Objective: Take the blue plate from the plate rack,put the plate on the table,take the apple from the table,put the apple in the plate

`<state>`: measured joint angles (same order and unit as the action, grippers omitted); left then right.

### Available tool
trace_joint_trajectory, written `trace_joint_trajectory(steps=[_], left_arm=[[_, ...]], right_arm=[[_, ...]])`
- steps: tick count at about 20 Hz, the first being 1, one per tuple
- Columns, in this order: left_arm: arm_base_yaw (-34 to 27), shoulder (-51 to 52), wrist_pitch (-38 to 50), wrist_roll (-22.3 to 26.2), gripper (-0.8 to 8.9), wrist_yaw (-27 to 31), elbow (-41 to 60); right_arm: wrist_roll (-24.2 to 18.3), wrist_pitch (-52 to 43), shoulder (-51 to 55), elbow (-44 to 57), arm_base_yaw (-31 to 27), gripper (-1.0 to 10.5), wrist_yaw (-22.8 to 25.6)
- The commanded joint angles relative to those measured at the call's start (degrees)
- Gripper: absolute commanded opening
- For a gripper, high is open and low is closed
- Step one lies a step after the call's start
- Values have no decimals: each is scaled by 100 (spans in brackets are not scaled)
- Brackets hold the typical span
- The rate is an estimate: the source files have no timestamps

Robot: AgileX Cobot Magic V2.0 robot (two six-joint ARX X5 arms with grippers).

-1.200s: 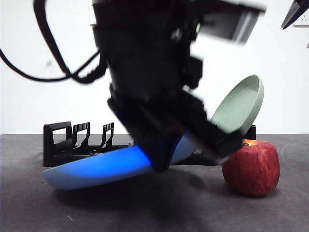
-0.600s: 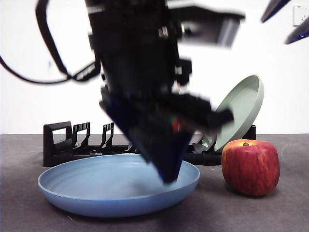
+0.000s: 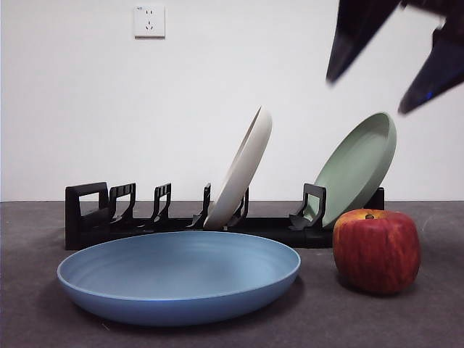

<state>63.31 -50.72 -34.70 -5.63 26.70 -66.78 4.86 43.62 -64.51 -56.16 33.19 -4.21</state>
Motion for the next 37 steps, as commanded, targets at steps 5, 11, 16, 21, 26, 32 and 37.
trace_joint_trajectory(steps=[5,11,16,21,26,32,37], left_arm=[[-72,1325,-415,-13,224,520,-575],[-72,1646,-1003,-17,224,1054,-754],[-72,1639,-1300,-20,224,1224,-754],[-72,1637,-1305,-15,220,1241,-754],[-72,1637,-1373,-7,220,1762,-754],[-72,1637,-1694,-2,220,2282,-754],[-72,1637,-1818,-7,220,2280,-754]], right_arm=[[-42,79,-1635,-7,363,512,660],[-11,-170,-2977,-7,363,492,730],[15,-197,-3023,-7,363,-9,767],[170,-190,-2461,-197,400,-9,726],[236,-236,-2052,-953,686,-12,258],[258,-595,-2736,-1676,1261,-12,68],[260,-704,-3576,-1923,1668,-12,153]])
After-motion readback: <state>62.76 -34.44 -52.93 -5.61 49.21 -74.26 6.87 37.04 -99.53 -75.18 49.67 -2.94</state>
